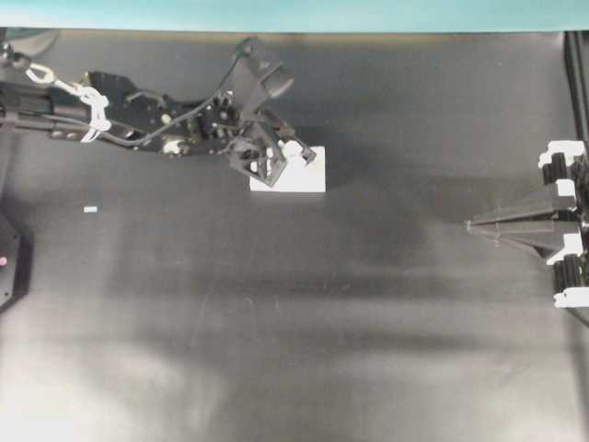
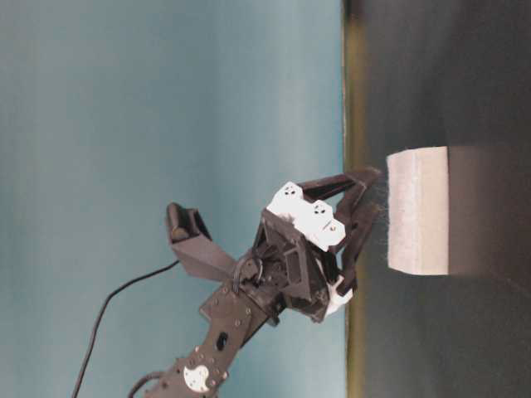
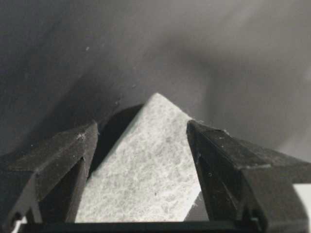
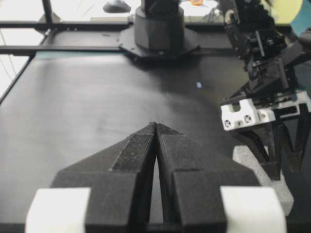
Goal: Push the sponge with the left arm to wipe the table.
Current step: 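Lower the left gripper over the sponge and close on it, then lift the sponge off the table with the left gripper, tilting it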
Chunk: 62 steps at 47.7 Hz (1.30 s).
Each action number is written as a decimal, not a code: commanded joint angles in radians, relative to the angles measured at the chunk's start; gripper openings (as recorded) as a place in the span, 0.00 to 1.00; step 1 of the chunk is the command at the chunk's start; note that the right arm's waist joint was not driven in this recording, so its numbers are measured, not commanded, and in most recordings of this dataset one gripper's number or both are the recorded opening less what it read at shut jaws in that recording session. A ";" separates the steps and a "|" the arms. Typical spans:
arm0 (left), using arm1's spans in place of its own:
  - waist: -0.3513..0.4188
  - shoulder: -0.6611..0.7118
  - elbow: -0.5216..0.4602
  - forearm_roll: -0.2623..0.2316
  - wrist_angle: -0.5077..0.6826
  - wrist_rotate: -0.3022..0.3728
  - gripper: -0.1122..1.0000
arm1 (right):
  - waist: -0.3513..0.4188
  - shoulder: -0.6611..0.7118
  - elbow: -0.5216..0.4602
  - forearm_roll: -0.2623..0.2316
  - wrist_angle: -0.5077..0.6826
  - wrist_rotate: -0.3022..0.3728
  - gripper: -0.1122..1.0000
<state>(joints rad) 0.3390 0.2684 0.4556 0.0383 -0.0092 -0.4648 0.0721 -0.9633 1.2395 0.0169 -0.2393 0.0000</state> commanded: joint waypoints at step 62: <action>-0.123 -0.034 -0.044 0.005 0.489 -0.032 0.73 | 0.000 0.000 0.023 0.002 -0.008 -0.012 0.09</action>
<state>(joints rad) 0.2424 0.2592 0.3850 0.0414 0.4556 -0.4985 0.0721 -0.9679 1.2655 0.0184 -0.2408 -0.0046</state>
